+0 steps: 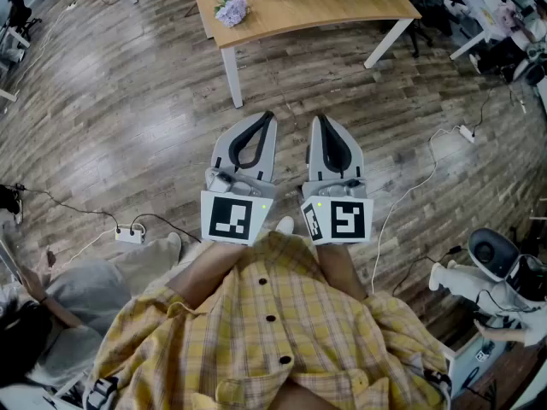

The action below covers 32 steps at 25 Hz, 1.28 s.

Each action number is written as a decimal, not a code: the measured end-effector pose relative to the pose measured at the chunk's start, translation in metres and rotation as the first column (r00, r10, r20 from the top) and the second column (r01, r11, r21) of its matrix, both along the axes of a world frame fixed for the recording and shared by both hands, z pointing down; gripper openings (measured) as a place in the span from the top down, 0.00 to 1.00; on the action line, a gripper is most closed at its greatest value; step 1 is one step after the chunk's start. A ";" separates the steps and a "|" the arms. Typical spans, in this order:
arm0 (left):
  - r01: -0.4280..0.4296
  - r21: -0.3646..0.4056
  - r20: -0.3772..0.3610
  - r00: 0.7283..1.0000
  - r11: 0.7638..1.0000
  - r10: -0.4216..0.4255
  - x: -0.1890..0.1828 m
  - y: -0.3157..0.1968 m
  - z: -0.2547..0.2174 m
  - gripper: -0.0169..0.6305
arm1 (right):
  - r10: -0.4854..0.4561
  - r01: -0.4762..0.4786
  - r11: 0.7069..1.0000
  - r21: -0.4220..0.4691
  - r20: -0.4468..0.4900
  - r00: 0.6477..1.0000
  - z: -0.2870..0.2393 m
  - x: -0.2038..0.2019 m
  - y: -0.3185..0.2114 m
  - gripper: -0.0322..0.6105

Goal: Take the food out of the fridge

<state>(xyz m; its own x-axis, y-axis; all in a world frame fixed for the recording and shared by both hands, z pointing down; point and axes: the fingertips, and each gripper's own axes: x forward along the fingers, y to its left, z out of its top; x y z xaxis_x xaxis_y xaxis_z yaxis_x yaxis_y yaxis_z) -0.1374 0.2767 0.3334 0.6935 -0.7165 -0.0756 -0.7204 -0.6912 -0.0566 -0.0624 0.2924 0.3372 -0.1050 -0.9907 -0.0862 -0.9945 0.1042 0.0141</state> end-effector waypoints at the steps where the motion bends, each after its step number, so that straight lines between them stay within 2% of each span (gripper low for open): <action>1: 0.003 -0.002 -0.004 1.000 1.000 -0.003 0.002 0.001 0.000 0.96 | -0.002 0.002 1.000 -0.001 0.000 1.000 0.000 0.003 0.001 0.94; 15: 0.047 -0.013 0.007 0.999 0.999 -0.046 0.051 0.029 0.005 0.96 | -0.070 0.071 0.997 -0.017 0.022 0.997 0.008 0.048 0.033 0.94; 22: 0.087 -0.010 0.046 0.995 0.996 -0.086 0.064 0.048 0.017 0.96 | -0.133 0.133 0.991 -0.019 0.035 0.991 0.017 0.061 0.045 0.94; 27: 0.117 0.001 0.054 0.992 0.993 -0.117 0.066 0.045 0.016 0.96 | -0.146 0.146 0.989 -0.009 0.004 0.989 0.017 0.065 0.044 0.94; 32: 0.113 -0.007 0.056 0.992 0.994 -0.113 0.072 0.036 0.023 0.96 | -0.159 0.160 0.987 0.021 -0.029 0.987 0.014 0.065 0.038 0.94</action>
